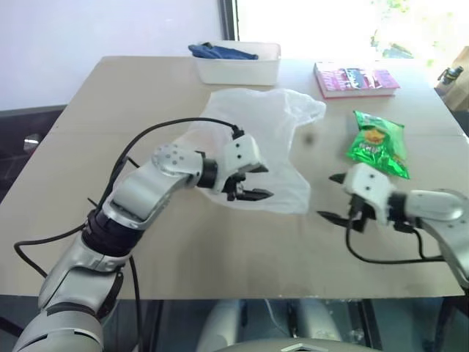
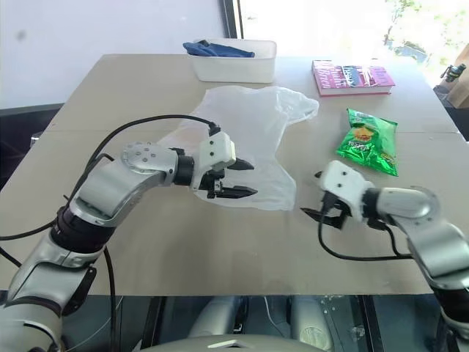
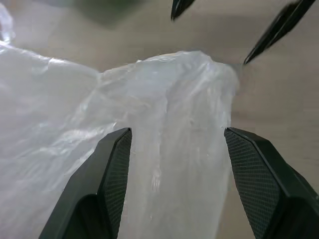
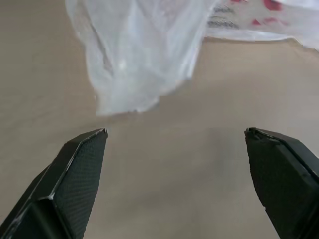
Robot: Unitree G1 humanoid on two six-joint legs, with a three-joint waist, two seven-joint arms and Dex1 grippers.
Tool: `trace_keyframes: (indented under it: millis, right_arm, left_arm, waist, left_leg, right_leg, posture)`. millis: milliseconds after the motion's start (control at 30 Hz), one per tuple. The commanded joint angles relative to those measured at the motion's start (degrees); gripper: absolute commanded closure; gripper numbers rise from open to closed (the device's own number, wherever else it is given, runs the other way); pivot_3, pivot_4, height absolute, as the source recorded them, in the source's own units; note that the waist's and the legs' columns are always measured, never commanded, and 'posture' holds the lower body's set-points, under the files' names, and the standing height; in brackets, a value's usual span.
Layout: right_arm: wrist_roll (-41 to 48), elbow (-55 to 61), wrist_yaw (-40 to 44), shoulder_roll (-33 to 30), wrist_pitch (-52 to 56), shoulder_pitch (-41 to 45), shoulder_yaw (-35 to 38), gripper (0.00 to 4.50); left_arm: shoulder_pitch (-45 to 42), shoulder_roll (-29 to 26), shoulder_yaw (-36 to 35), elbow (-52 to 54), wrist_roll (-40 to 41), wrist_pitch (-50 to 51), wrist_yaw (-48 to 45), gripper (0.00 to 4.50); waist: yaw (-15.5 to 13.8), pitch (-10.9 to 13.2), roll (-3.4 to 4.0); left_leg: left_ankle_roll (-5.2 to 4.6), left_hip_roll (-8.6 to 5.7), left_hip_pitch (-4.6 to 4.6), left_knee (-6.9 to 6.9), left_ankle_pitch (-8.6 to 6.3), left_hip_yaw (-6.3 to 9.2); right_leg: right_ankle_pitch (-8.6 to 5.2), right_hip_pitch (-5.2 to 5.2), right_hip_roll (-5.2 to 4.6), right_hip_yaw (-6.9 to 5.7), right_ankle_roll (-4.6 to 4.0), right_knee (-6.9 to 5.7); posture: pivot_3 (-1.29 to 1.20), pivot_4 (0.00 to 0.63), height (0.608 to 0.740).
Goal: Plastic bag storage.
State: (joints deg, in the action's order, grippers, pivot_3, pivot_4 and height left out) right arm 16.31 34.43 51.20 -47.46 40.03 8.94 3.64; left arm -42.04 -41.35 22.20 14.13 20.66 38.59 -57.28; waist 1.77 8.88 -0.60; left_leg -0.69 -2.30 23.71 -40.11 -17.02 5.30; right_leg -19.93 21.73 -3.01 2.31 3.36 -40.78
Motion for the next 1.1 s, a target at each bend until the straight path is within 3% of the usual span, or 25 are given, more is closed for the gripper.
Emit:
trace_keyframes:
  millis: [33,267,633,800,900,933,1100]
  right_arm:
    - [5.53,6.4,1.34,-1.34,1.75,-5.13,10.45,0.0]
    - [15.78,16.25,-1.34,-0.07,7.23,-12.97,24.7,0.0]
    - [21.38,22.92,-7.59,-0.35,10.93,-18.19,30.89,0.0]
    - [21.68,24.19,-9.53,-0.28,10.97,-19.56,30.74,0.0]
    - [21.72,24.11,-10.76,-0.47,10.42,-19.83,29.7,0.0]
    - [21.41,23.85,-10.91,-0.45,9.98,-20.14,29.26,0.0]
    - [21.24,22.56,-12.76,0.17,9.04,-19.03,26.85,0.0]
  left_arm:
    - [-1.4,1.08,1.75,-1.52,-3.25,-3.34,-2.31,1.46]
    - [-3.64,5.7,7.22,-8.08,-10.83,-11.0,-5.6,1.46]
    - [-7.56,13.78,13.81,-23.44,-27.21,-26.95,-2.48,1.46]
    - [-7.34,17.09,11.48,-28.39,-26.83,-27.15,-1.92,2.74]
    - [-6.43,18.41,8.57,-29.38,-25.23,-26.39,-2.17,4.17]
    - [-5.63,18.97,6.17,-28.02,-22.37,-24.94,-3.06,4.45]
    - [-2.36,17.81,-4.14,-21.69,-14.55,-21.99,-2.6,4.45]
  waist:
    - [0.05,0.0,0.0]
    - [0.13,0.0,0.0]
    - [-0.26,0.0,-0.01]
    - [-0.94,-0.01,0.0]
    - [-0.96,-0.01,0.0]
    - [-0.91,-0.01,0.0]
    - [-0.81,-0.01,0.0]
  left_leg:
    - [-0.01,0.0,-0.01,-0.01,-0.01,-0.01]
    - [-0.05,0.01,-0.05,-0.04,-0.03,-0.04]
    - [-0.08,0.0,-0.07,-0.06,-0.04,-0.06]
    - [-0.08,-0.01,-0.07,-0.07,-0.04,-0.07]
    - [-0.09,-0.01,-0.09,-0.08,-0.05,-0.07]
    - [-0.09,-0.01,-0.08,-0.08,-0.04,-0.07]
    - [-0.08,0.02,-0.09,-0.09,-0.04,-0.06]
  right_leg:
    - [0.0,-0.01,0.0,0.01,0.0,0.0]
    - [0.0,-0.1,0.04,0.01,0.0,0.0]
    - [0.0,-0.14,0.05,0.02,0.0,0.01]
    - [0.0,-0.14,0.05,0.02,0.0,0.01]
    - [0.0,-0.15,0.05,0.01,0.0,0.0]
    - [0.0,-0.15,0.05,0.01,0.0,0.0]
    - [0.0,-0.13,0.06,0.02,0.0,-0.03]
  posture:
    - [0.0,0.15,0.74]
    - [0.0,0.15,0.74]
    - [0.0,0.15,0.74]
    - [0.0,0.15,0.74]
    - [0.0,0.15,0.74]
    - [0.0,0.15,0.74]
    - [0.0,0.15,0.74]
